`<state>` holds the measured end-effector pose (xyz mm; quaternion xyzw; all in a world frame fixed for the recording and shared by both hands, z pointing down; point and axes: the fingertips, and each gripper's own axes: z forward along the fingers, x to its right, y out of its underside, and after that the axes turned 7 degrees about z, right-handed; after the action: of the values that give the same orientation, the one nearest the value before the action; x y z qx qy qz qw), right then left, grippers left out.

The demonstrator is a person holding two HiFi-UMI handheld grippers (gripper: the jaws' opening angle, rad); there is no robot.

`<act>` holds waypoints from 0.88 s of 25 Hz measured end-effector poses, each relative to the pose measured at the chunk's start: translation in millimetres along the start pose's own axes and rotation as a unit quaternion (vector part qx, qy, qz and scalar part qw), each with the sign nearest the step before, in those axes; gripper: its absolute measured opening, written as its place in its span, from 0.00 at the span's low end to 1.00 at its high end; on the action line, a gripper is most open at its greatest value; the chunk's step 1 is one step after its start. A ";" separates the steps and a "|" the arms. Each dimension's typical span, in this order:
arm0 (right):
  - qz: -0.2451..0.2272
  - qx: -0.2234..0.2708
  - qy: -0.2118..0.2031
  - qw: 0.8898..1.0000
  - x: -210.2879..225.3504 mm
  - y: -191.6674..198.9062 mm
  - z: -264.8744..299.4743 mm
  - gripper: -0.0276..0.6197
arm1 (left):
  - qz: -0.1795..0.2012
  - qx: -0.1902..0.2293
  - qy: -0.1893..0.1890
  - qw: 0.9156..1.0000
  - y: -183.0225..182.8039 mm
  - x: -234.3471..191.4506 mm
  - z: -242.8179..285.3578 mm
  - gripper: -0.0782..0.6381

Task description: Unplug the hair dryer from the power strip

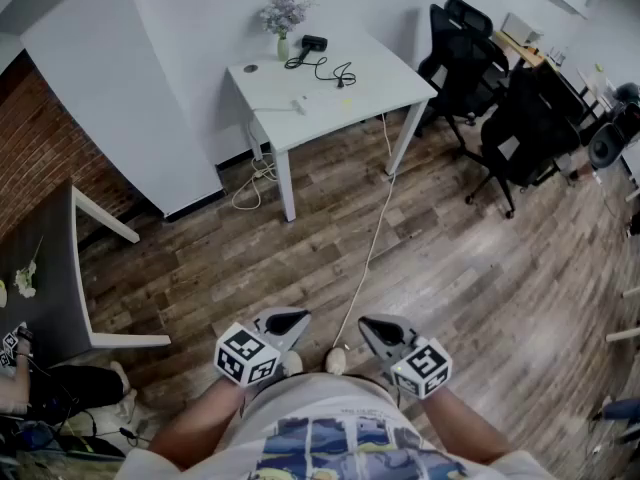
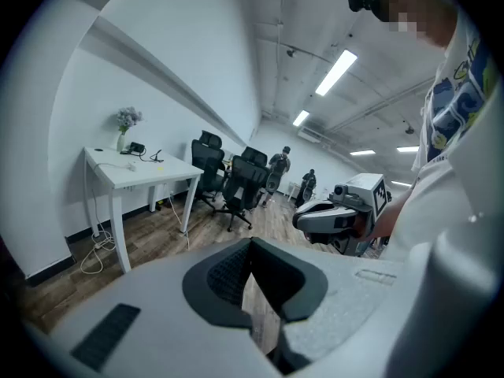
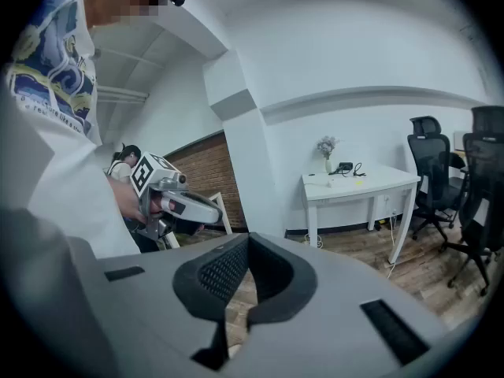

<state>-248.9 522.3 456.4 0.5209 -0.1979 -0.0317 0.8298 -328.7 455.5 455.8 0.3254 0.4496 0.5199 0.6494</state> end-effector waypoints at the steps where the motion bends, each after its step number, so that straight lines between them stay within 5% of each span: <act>1: 0.000 0.001 -0.001 1.000 3.6 -1.2 -2.9 0.04 | 0.002 -0.001 0.000 1.000 -1.3 2.0 4.7 0.11; 14: 0.017 0.033 -0.011 0.999 67.6 -8.8 -30.7 0.05 | 0.013 -0.013 -0.017 1.000 -21.4 17.0 67.0 0.11; 15: 0.019 0.037 -0.010 0.999 73.3 -8.4 -32.6 0.13 | 0.012 -0.014 -0.018 1.000 -22.0 17.6 72.1 0.11; 22: 0.039 0.043 0.026 0.998 115.0 -4.8 -35.8 0.26 | 0.009 -0.027 -0.007 1.000 -26.2 8.2 101.4 0.11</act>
<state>-129.5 520.8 472.6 0.5489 -0.1977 0.0231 0.8118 -224.7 461.5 469.4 0.3156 0.4281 0.5356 0.6560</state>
